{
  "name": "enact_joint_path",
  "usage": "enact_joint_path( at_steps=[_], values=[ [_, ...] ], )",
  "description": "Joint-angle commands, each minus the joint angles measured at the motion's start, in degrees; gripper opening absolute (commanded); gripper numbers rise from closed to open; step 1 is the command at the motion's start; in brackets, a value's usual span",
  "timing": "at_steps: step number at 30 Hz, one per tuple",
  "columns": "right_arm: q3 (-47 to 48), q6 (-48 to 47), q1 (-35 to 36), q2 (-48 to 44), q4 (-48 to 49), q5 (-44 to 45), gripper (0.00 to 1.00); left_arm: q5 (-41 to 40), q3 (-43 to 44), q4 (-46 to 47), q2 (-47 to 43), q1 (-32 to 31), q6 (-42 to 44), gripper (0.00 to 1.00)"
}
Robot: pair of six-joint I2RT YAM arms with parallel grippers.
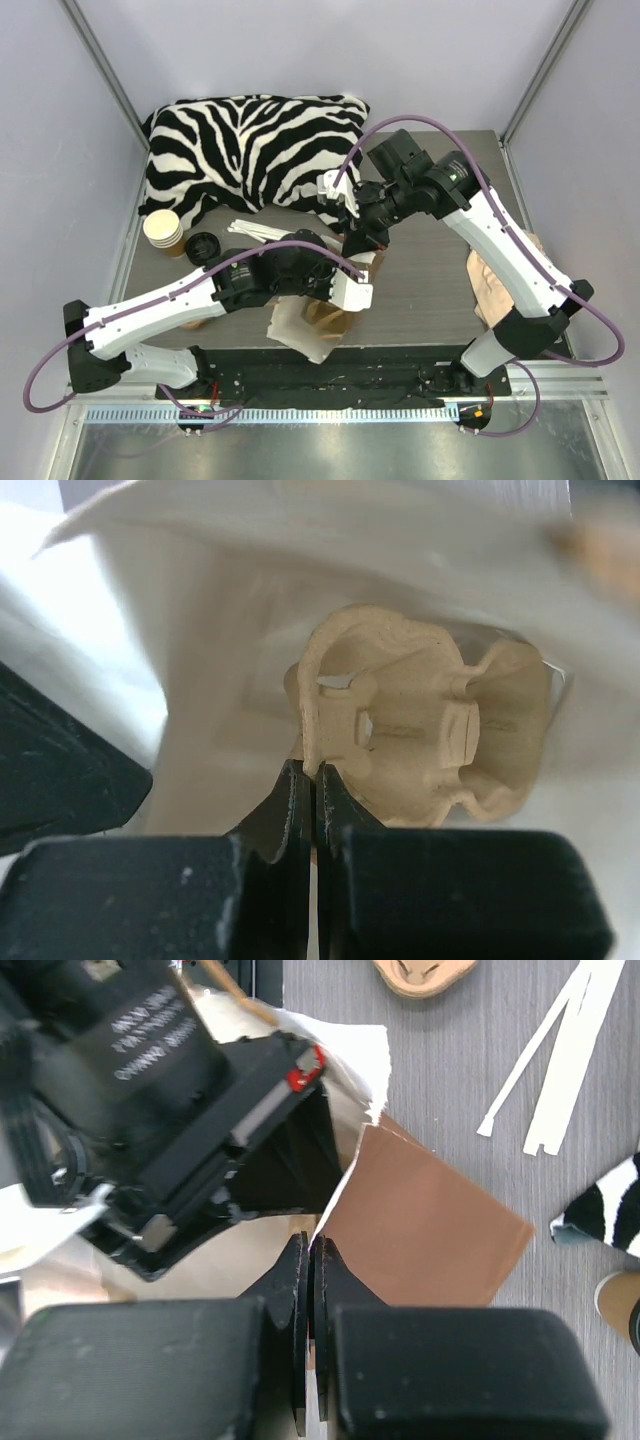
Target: Pack the takeout coffee
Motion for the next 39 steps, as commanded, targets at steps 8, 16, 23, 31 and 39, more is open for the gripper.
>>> enact_joint_path(
  at_steps=[8,16,23,31,39],
  values=[
    [7.28,-3.43,0.26,4.74,-7.90,-4.90,0.01,10.51,7.00,-6.12,1.70,0.88,-1.49,0.00],
    [6.05,-4.92,0.26,4.74,-7.81,-6.85,0.01,10.97,9.22,-10.00,3.55,0.88,-4.57,0.00],
    [3.68,-2.82,0.26,4.48,-6.67,-4.38,0.01,5.44,4.29,-7.01,2.15,0.88,-9.23,0.00],
    [1.92,0.96,0.17,4.91,-4.03,-1.57,0.01,2.97,1.39,-5.95,1.88,0.88,-10.20,0.00],
    [2.45,0.88,0.17,5.62,-4.12,-1.30,0.01,2.79,2.26,-5.15,1.70,1.41,-9.15,0.00]
  ],
)
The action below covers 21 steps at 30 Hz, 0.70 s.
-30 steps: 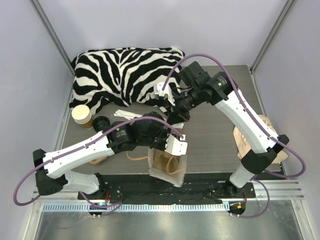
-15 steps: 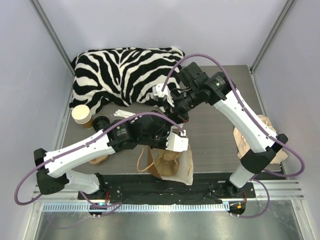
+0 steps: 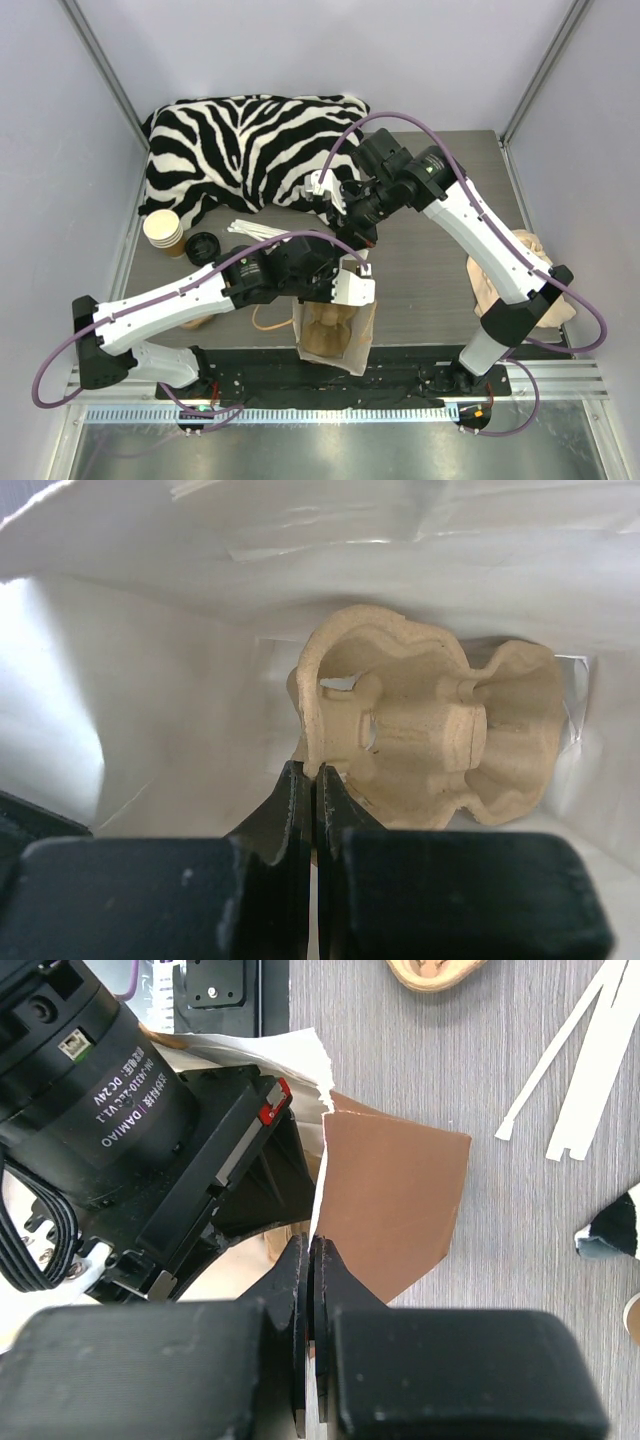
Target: Pack the takeout coffee
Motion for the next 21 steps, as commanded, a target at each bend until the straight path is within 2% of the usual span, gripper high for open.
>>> enact_joint_path(
  at_steps=[1,8,11,15,21],
  values=[
    [1.01,0.51,0.17,0.18,-3.88,0.05,0.01,0.17,1.35,0.17,-1.05,0.32,-0.16,0.00],
    [1.88,-0.02,0.08,0.44,-4.23,0.14,0.01,0.88,0.03,0.08,-0.87,1.11,-0.43,0.00],
    [2.06,-0.28,0.08,0.71,-4.40,-0.12,0.01,0.08,0.37,-0.09,-0.17,1.29,-0.95,0.04],
    [2.15,-0.63,0.08,1.15,-4.76,-0.12,0.01,-0.44,1.96,-0.27,-0.08,1.29,-1.66,0.14],
    [2.41,-0.98,0.08,1.59,-4.93,-0.48,0.01,-0.09,5.82,-0.45,0.18,1.29,-3.06,0.39]
  ],
)
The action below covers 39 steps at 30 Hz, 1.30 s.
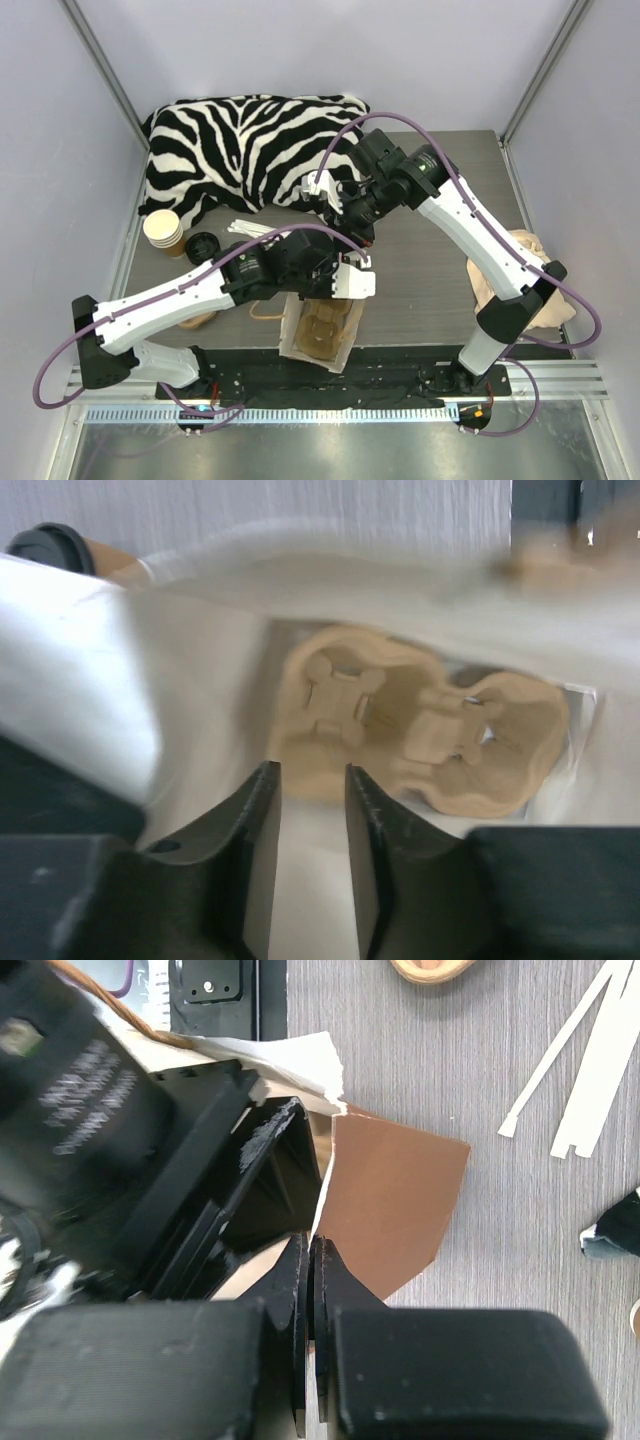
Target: Pack the takeout coffee
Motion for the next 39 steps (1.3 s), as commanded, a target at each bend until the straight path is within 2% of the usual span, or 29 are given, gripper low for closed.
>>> enact_joint_path(
  at_steps=[1,11,14,18,23,27,29,32,33,35,36,37,38,39],
  values=[
    [2.46,-0.88,-0.01,0.21,-5.02,-0.56,0.01,-0.09,4.56,0.56,-0.45,0.26,-1.62,0.44],
    [2.20,-1.49,0.17,0.47,-5.28,0.05,0.01,1.84,5.27,0.64,-4.14,-1.32,-1.36,0.45],
    [1.67,-1.58,-0.27,0.39,-5.46,0.14,0.01,2.45,6.40,0.65,-5.89,-1.32,-1.88,0.50],
    [1.32,-1.93,-0.71,-0.05,-5.81,0.14,0.01,4.12,9.30,-1.81,-8.88,-1.32,0.22,0.60],
    [0.17,-2.10,-1.15,-0.41,-5.99,0.40,0.01,7.29,13.17,-6.12,-12.05,-1.32,0.05,0.64],
    [-0.70,-1.67,-2.38,-1.02,-5.99,0.58,0.01,6.15,15.37,-6.48,-13.98,-1.32,-1.88,0.64],
    [-1.85,-1.49,-3.26,-2.07,-5.90,1.01,0.01,2.57,17.12,-5.25,-14.34,-1.15,-4.76,0.64],
    [-3.43,-1.31,-4.05,-3.74,-5.99,1.89,0.01,2.18,19.85,-2.70,-13.29,5.07,-11.69,0.68],
    [-3.95,-1.40,-4.31,-4.27,-5.90,2.16,0.01,4.37,20.55,-2.35,-11.80,11.27,-13.47,0.71],
    [-6.50,-0.88,-5.45,-6.19,-5.46,2.77,0.01,7.80,23.45,-2.95,-9.08,17.54,-16.20,0.73],
    [-7.55,-0.96,-5.98,-6.90,-5.20,3.04,0.01,11.38,24.76,-3.13,-7.59,23.49,-19.17,0.77],
    [-9.48,-0.79,-6.68,-7.61,-5.11,3.13,0.01,13.94,27.65,-4.00,-3.74,26.59,-20.33,0.78],
    [-10.37,-0.44,-8.60,-8.92,-4.85,3.21,0.01,16.58,29.33,-4.27,-1.70,29.50,-21.99,0.85],
    [-11.42,-0.17,-9.49,-9.54,-4.76,3.39,0.01,20.09,32.57,-4.54,0.67,34.22,-24.27,0.86]
  ],
)
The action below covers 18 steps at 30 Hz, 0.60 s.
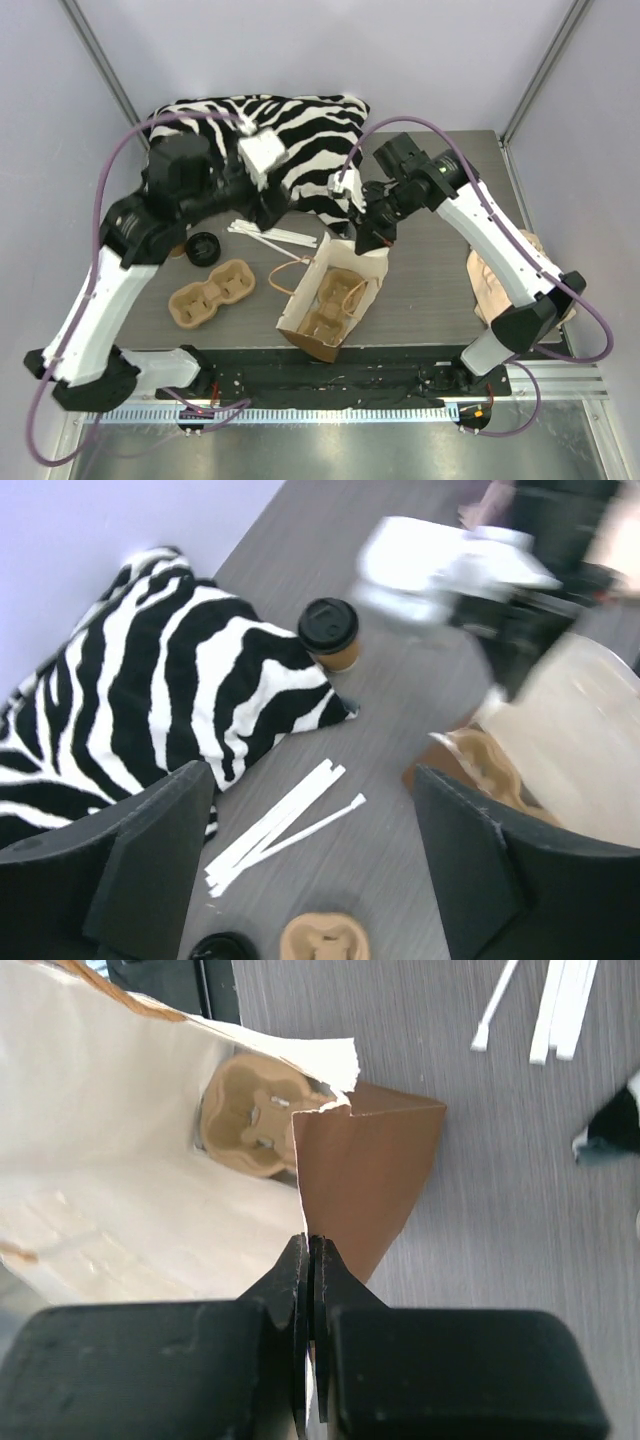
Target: Pack the takeout coffee
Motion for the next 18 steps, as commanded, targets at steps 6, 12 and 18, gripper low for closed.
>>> enact_joint_path(
  at_steps=[6,12,18],
  values=[
    [-7.35,1.38,-12.56,-9.49,-5.85,1.51,0.01,14.94,13.65,5.32,22.83,14.84,-12.06,0.95],
    [-12.54,-1.33,-21.71,-12.93,-6.02,2.92,0.01,15.73,20.05,10.17,38.91,13.44,-15.14,0.95],
    [-13.26,-7.31,-33.66,-12.41,-8.74,3.62,0.01,13.10,25.60,15.79,50.95,9.04,-16.55,0.96]
  ],
)
